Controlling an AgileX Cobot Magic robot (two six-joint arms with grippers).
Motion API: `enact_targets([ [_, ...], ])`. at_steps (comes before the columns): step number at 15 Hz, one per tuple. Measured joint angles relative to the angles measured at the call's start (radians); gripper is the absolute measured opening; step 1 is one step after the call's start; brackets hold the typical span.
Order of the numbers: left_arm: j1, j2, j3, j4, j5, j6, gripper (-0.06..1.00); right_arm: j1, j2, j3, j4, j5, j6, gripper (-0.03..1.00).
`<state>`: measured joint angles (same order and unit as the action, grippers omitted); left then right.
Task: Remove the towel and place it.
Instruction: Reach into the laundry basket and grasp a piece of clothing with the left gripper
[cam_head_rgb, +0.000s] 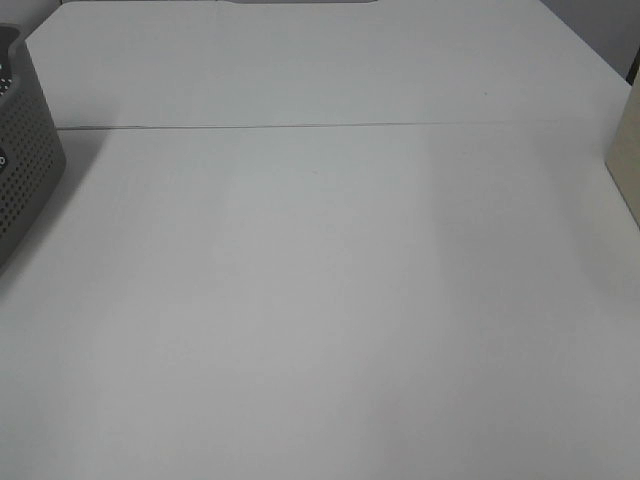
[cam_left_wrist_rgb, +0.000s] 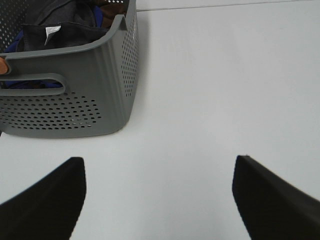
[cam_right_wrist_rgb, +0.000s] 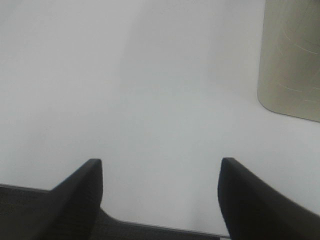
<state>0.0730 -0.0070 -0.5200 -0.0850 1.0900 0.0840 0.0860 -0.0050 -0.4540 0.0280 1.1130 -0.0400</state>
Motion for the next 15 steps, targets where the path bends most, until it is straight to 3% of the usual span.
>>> enact_targets([
  [9, 0.0, 0.0, 0.0, 0.0, -0.001, 0.0, 0.76, 0.0, 0.0, 0.0, 0.0, 0.0, 0.0, 0.64],
  [15, 0.0, 0.0, -0.053, 0.03, -0.06, 0.0, 0.76, 0.0, 0.0, 0.0, 0.0, 0.0, 0.0, 0.64],
])
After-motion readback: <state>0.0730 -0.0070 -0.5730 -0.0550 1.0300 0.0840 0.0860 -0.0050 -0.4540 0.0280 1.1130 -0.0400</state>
